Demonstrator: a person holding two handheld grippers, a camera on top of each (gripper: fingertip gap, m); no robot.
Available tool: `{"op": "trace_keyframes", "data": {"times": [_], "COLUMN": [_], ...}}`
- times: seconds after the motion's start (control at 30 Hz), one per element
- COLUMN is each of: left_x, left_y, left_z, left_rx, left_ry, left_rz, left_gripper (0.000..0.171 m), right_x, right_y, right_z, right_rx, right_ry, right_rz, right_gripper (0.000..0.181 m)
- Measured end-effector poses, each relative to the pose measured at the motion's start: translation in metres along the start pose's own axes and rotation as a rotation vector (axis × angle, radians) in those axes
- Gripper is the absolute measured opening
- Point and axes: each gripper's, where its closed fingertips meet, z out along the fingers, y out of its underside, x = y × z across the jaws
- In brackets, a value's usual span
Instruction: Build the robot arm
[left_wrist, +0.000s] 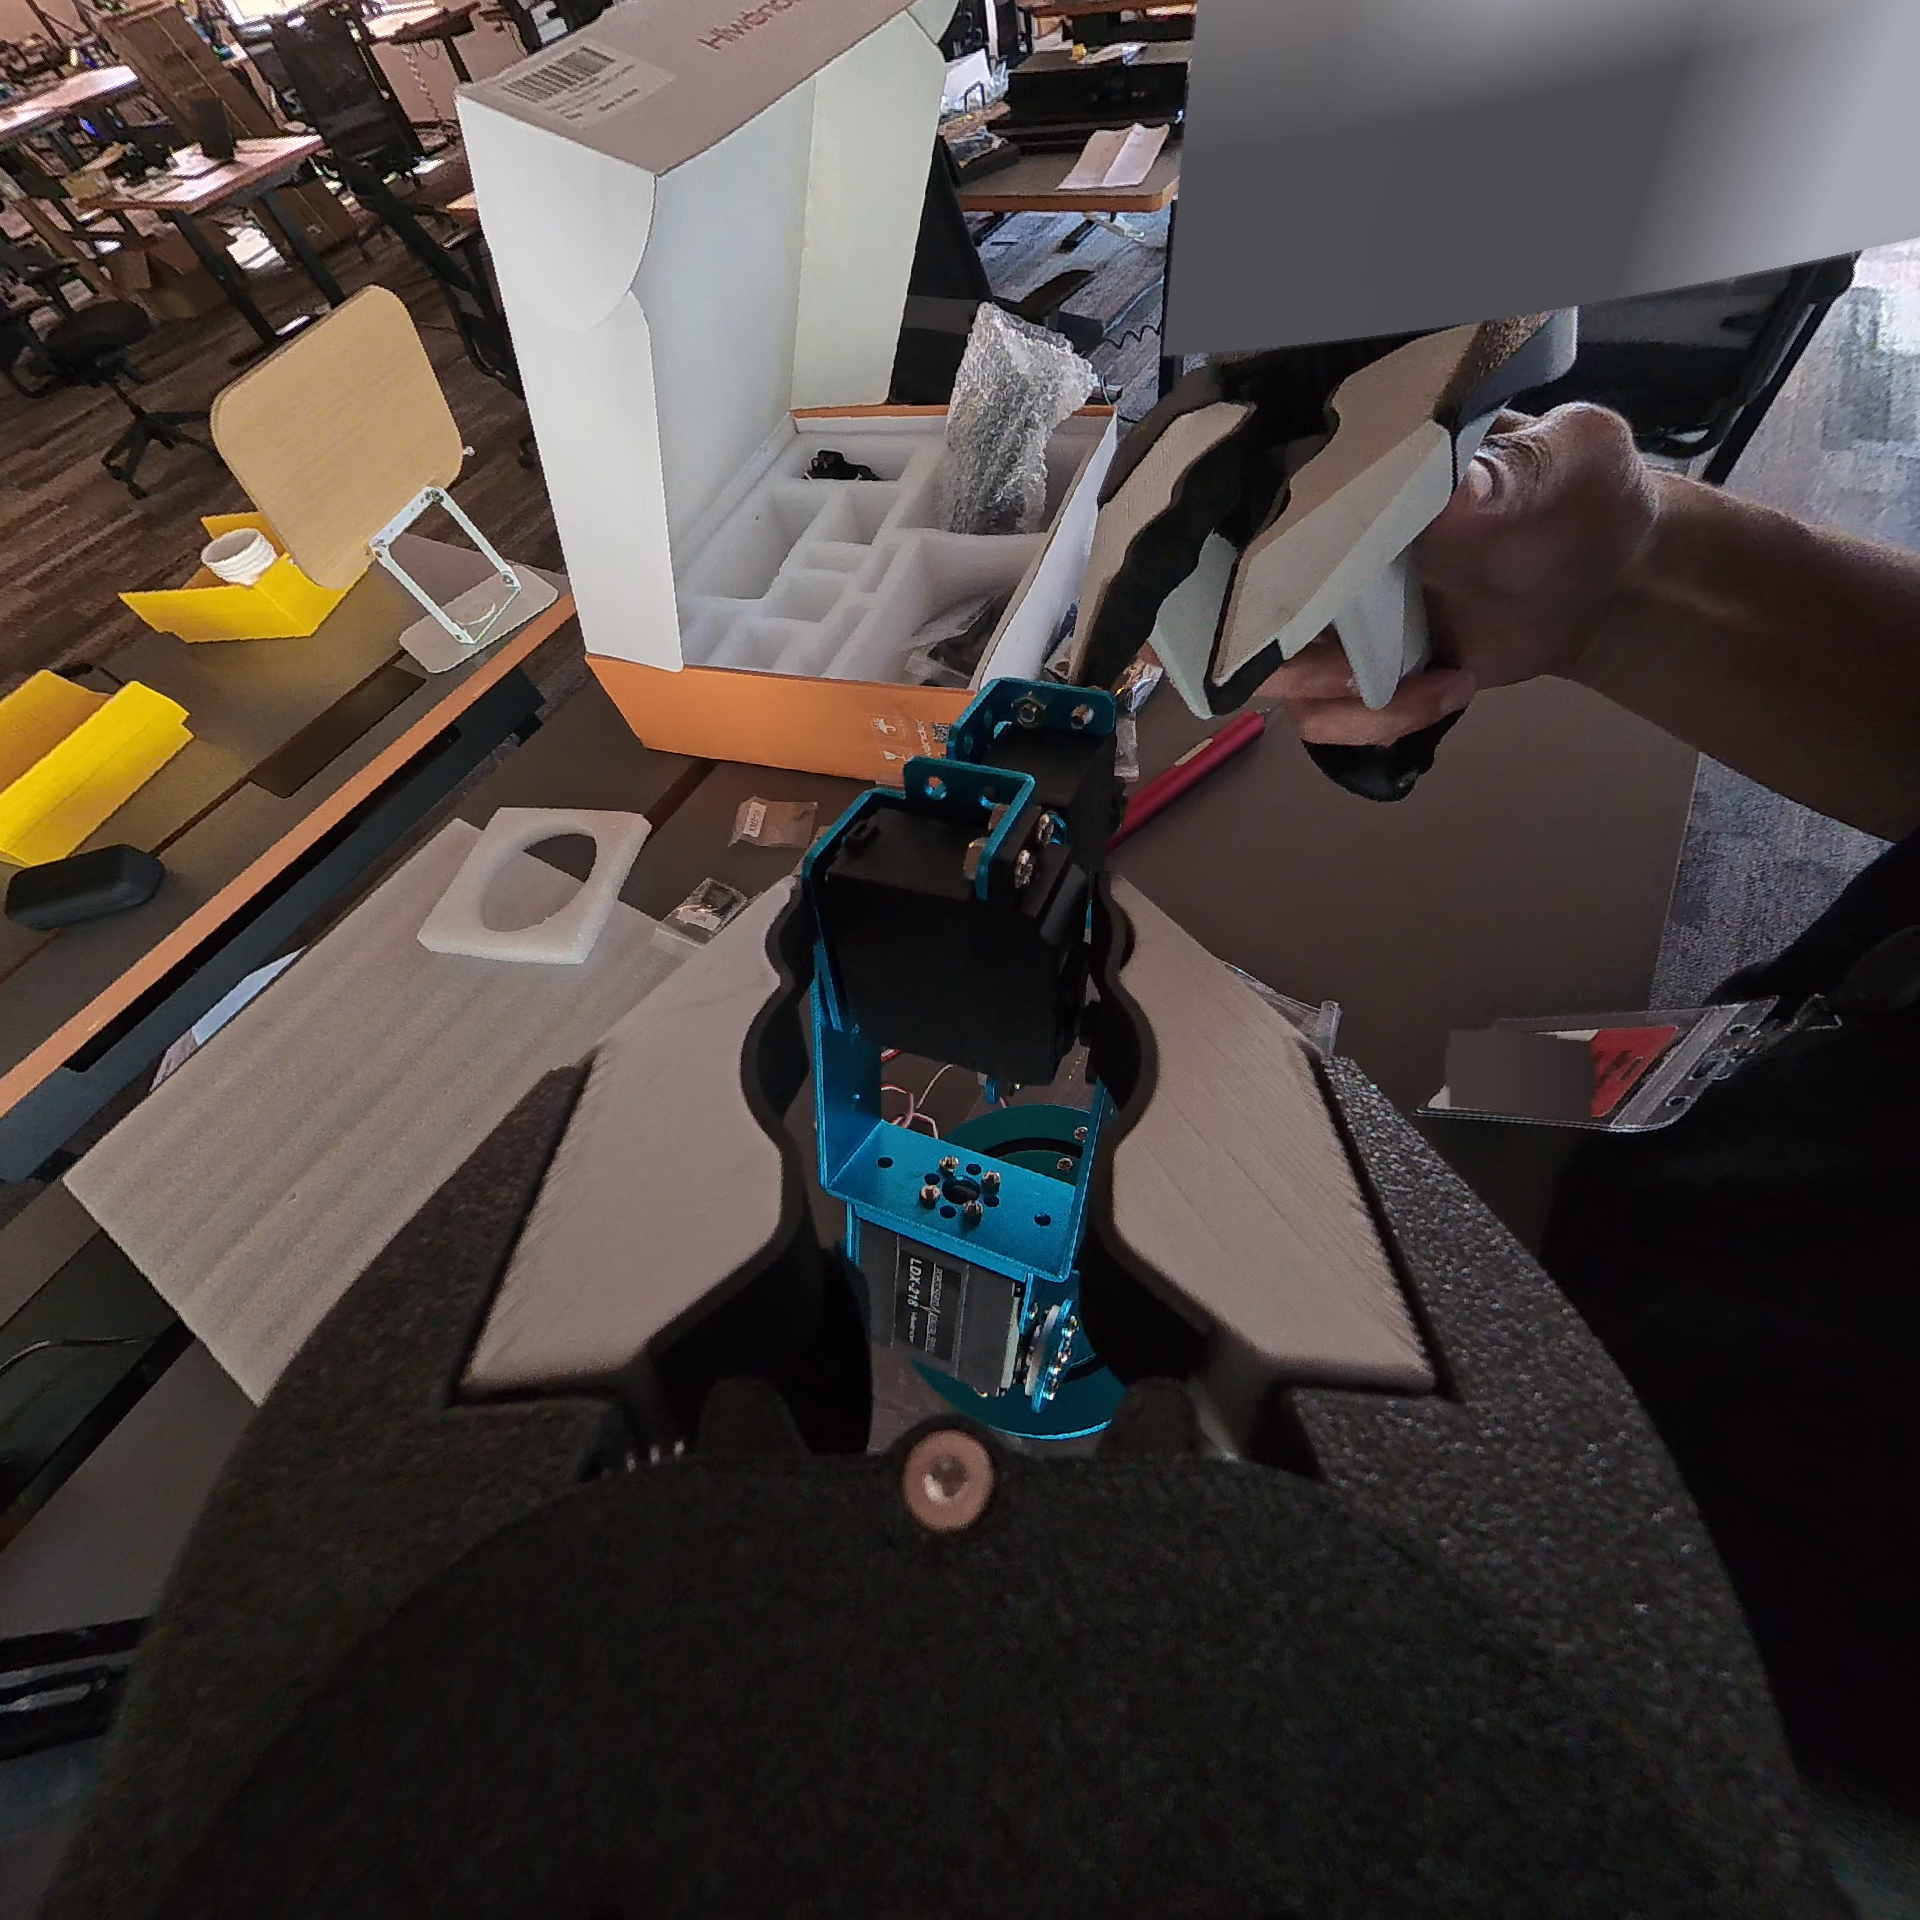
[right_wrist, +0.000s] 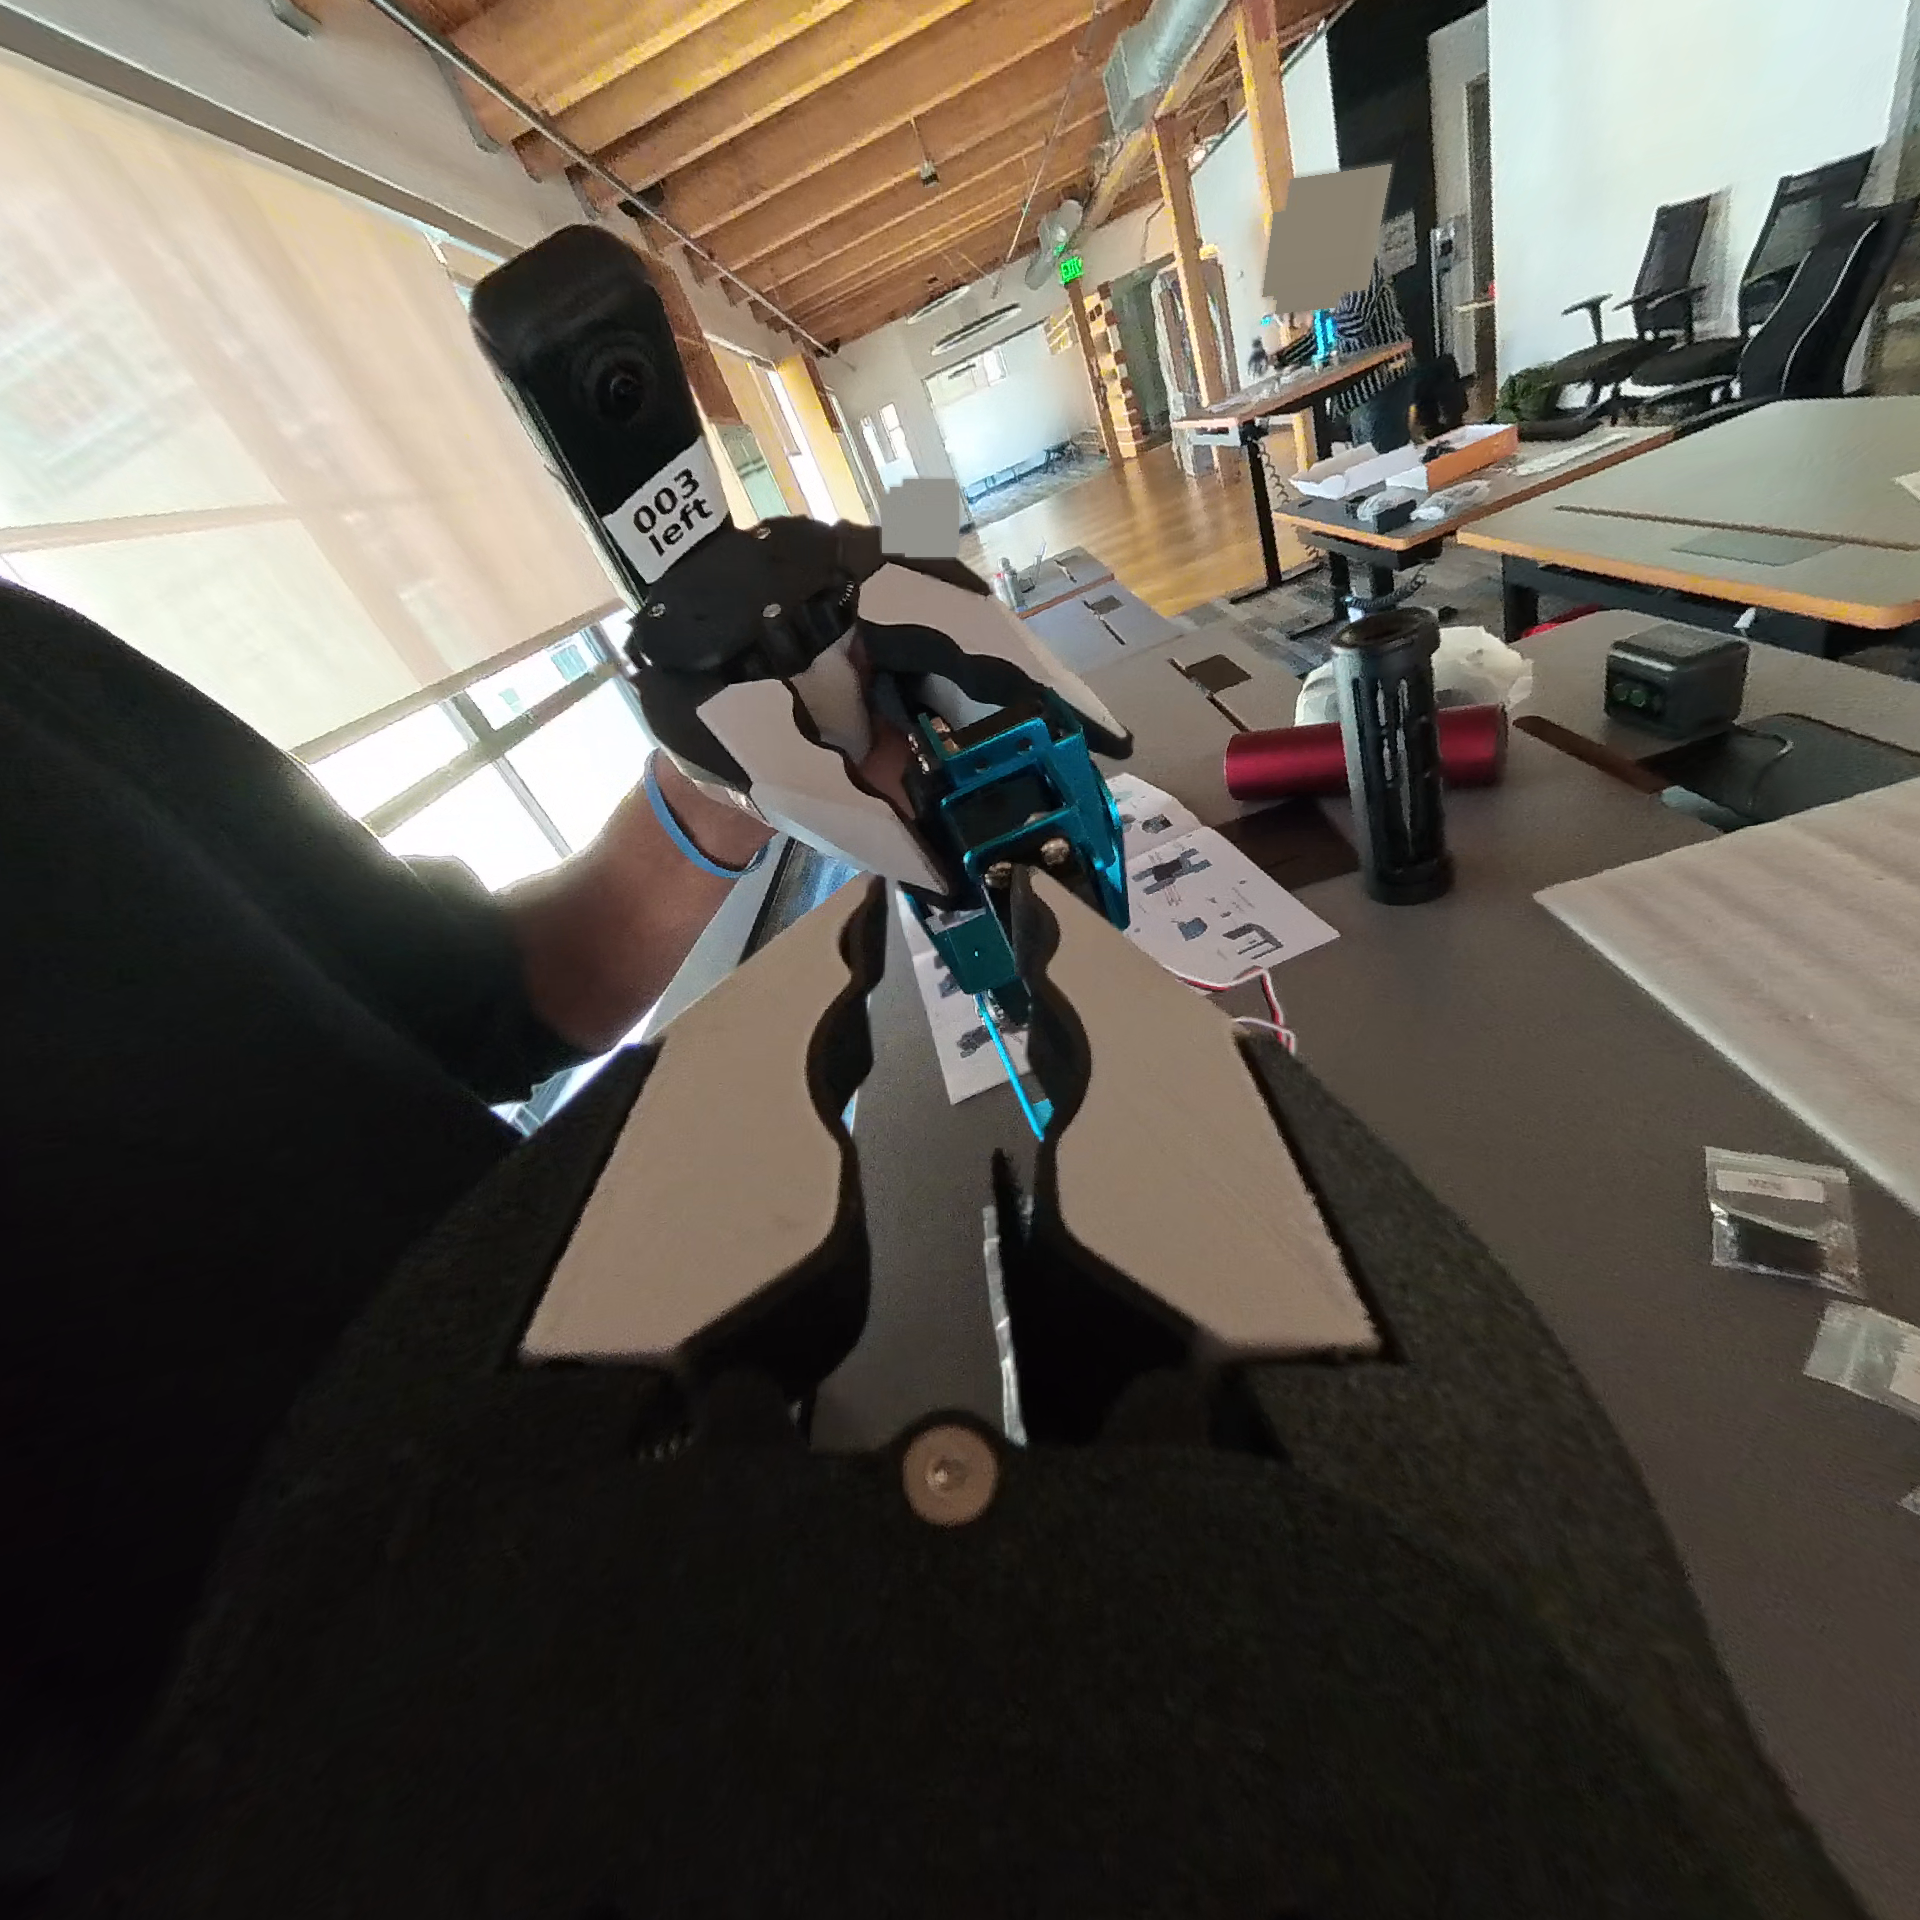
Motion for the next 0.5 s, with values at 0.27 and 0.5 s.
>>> {"op": "trace_keyframes", "data": {"times": [0.27, 0.5], "left_x": [-0.0008, -0.0013], "left_y": [0.0002, -0.0001], "left_z": [-0.0003, 0.0004], "left_rx": [0.005, 0.007], "left_ry": [-0.011, -0.013], "left_rz": [-0.005, -0.003], "left_gripper": [0.052, 0.052], "right_x": [-0.0013, -0.0071], "right_y": [0.0014, 0.0], "right_z": [0.0024, 0.0005], "right_rx": [-0.022, -0.001], "right_ry": [0.132, 0.137], "right_rz": [-0.177, -0.181], "right_gripper": [0.031, 0.031]}}
